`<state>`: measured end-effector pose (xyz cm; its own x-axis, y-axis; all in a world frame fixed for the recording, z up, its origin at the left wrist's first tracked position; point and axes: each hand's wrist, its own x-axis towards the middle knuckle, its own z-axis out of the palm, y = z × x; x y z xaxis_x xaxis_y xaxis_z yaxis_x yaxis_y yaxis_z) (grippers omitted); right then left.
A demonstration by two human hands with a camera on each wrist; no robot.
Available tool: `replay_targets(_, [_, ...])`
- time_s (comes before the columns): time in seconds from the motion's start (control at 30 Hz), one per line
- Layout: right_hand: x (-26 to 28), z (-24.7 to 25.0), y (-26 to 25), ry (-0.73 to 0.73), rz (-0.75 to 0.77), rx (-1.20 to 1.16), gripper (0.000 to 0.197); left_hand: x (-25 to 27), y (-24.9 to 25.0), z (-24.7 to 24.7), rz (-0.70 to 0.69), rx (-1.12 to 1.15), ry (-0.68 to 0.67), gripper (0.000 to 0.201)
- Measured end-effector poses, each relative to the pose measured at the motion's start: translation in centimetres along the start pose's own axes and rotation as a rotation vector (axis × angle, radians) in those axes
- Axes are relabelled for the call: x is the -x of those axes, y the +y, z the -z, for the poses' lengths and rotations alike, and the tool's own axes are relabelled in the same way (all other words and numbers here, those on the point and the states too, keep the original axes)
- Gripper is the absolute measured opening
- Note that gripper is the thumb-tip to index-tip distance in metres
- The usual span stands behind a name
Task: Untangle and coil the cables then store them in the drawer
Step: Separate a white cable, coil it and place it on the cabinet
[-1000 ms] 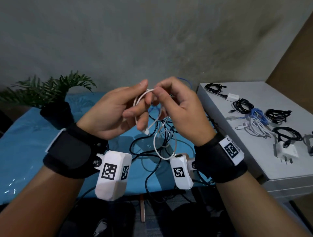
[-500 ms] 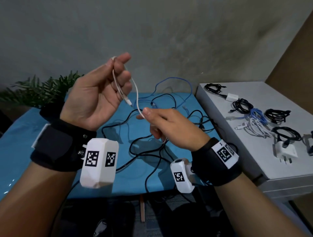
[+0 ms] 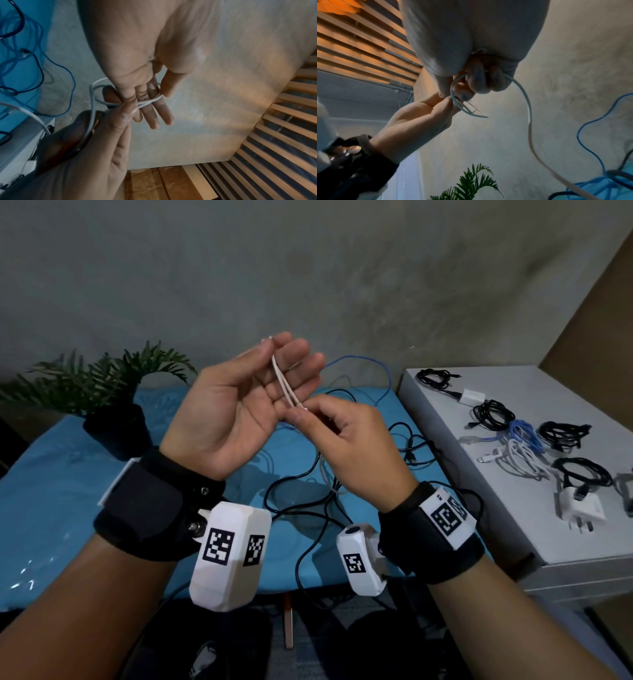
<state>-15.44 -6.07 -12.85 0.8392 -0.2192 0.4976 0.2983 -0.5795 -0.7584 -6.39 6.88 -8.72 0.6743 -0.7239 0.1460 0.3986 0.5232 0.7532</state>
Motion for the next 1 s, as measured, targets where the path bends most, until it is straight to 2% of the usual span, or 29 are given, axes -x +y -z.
replay_targets(0.07, [0.0, 0.4, 0.1, -0.069, 0.005, -0.021, 0.022, 0.1, 0.1, 0.1, -0.005, -0.024, 0.008, 0.020])
replay_targets(0.2, [-0.1, 1.3, 0.5, -0.189, -0.064, -0.117, 0.025, 0.1, 0.1, 0.1, 0.024, -0.090, 0.014, 0.018])
replay_targets(0.43, [-0.3, 1.4, 0.8, -0.199, -0.129, -0.047, 0.039, -0.2, 0.5, 0.8, 0.022, -0.280, 0.092, 0.025])
replay_targets(0.63, [-0.3, 1.7, 0.6, -0.249, -0.156, 0.042, 0.034, -0.3, 0.0, 0.7, -0.065, -0.551, 0.127, 0.029])
replay_targets(0.83, [-0.2, 1.4, 0.9, -0.202, -0.131, 0.042, 0.035, -0.1, 0.3, 0.4, 0.049, -0.372, 0.084, 0.029])
replay_targets(1.0, [-0.2, 1.4, 1.0, -0.206, -0.108, 0.040, 0.033, 0.2, 0.9, 0.5, 0.125, -0.410, 0.061, 0.036])
